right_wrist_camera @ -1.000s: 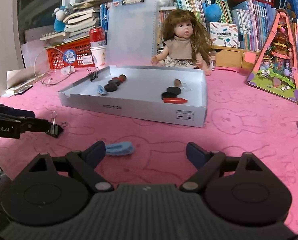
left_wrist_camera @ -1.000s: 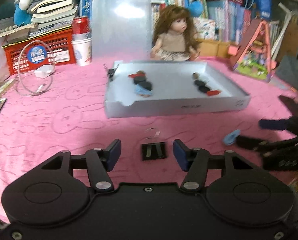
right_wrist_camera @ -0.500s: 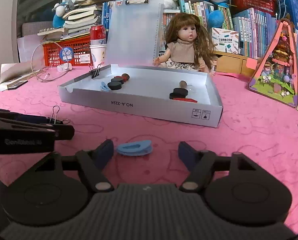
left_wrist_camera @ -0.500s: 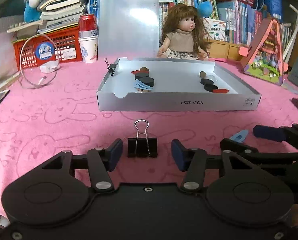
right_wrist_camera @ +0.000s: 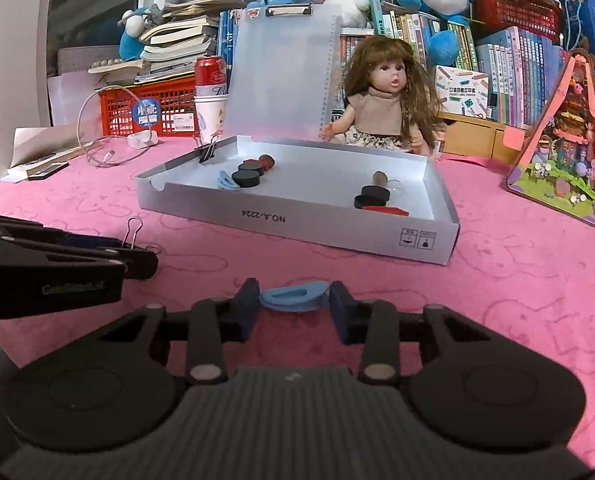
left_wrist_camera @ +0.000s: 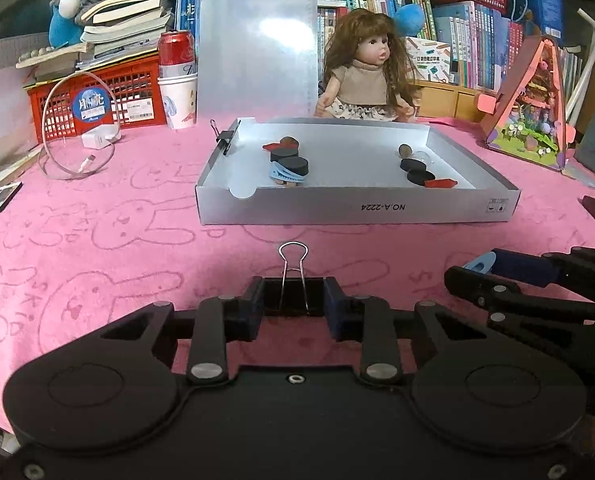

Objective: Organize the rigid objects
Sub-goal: 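Carry the binder clip and blue clip with both tools over the tray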

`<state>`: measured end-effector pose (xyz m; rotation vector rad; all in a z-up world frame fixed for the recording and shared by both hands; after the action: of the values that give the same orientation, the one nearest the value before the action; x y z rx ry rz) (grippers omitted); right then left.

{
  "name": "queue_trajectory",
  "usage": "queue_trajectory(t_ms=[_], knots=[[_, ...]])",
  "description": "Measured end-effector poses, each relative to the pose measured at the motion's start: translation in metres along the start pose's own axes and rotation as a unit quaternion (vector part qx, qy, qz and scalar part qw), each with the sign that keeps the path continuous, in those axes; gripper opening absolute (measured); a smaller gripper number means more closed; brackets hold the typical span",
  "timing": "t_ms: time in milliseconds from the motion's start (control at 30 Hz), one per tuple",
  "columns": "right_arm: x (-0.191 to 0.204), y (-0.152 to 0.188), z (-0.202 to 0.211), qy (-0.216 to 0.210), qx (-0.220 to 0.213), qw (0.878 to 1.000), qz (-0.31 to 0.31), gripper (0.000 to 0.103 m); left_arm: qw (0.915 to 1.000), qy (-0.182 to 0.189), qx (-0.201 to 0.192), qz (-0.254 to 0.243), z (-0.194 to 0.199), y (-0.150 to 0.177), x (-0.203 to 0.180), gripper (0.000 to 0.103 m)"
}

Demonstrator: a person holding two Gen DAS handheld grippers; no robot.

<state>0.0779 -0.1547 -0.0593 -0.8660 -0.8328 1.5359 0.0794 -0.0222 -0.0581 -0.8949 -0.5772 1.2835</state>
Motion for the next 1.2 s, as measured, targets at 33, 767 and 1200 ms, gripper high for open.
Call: queue_trajectory(t_ms=[33,767,1200], knots=[[-0.001,-0.002,0.0,0.001,0.0,1.0,-0.001,0.044,1.0,0.001,-0.001,0.001,0.001,-0.002,0.0,0.029],[-0.027,-0.043,-0.009,0.02,-0.006,0.999,-0.035,0.044,0.9992,0.034,-0.018,-0.013,-0.009,-0.062,-0.017,0.029],[-0.052,-0.071,-0.048,0.032,0.02,0.996,-0.077,0.044,0.9987,0.043,-0.026,-0.011,-0.042,-0.114,-0.008,0.029]])
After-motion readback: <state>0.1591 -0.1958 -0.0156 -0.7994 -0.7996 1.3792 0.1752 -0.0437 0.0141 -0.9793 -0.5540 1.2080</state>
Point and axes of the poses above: each gripper's, at about its wrist camera, not at the fingertips, and z roughly against the way its jaws point, x to its left, y to its underside, the point moved 9 cm from there along -z, roughly the way its jaws point, and after that the axes turned 11 degrees about y, right-handed, at the moved point
